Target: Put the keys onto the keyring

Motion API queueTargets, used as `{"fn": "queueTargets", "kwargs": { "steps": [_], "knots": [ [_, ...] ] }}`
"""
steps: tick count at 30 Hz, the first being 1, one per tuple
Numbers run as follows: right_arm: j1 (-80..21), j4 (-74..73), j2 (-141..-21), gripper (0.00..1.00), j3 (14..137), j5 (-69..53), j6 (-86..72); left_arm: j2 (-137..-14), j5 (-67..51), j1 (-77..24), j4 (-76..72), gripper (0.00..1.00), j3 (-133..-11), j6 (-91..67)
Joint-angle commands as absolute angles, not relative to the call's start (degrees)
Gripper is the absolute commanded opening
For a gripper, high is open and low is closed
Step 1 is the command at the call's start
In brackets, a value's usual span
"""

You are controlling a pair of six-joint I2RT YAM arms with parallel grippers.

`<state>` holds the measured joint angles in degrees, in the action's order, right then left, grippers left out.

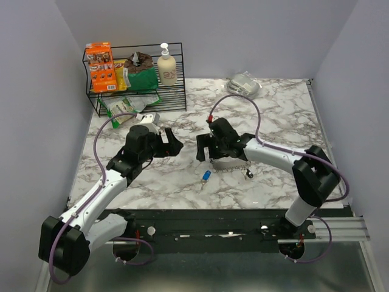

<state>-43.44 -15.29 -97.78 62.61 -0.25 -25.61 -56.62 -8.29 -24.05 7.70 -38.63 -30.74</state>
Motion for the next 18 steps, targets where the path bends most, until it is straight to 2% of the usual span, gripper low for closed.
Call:
{"fn": "queueTargets", "kwargs": {
  "steps": [1,11,18],
  "knots": [
    [-42.4,-12.9,-88.5,1.0,60.3,1.9,-26.7,-58.6,-15.2,-23.8,4.5,0.99,-37.5,-31.4],
    [-27.4,-13.1,-78.5,1.0,47.8,-1.1,-27.7,-65.8,-21.1,-24.0,-1.8,0.99,-35.7,-36.2],
    [-19.5,-13.3,-78.9,1.0,43.4,-4.7,-27.3,-72.5,-23.8,-26.9,-6.5,0.99,-35.6,-39.3]
  ]
}}
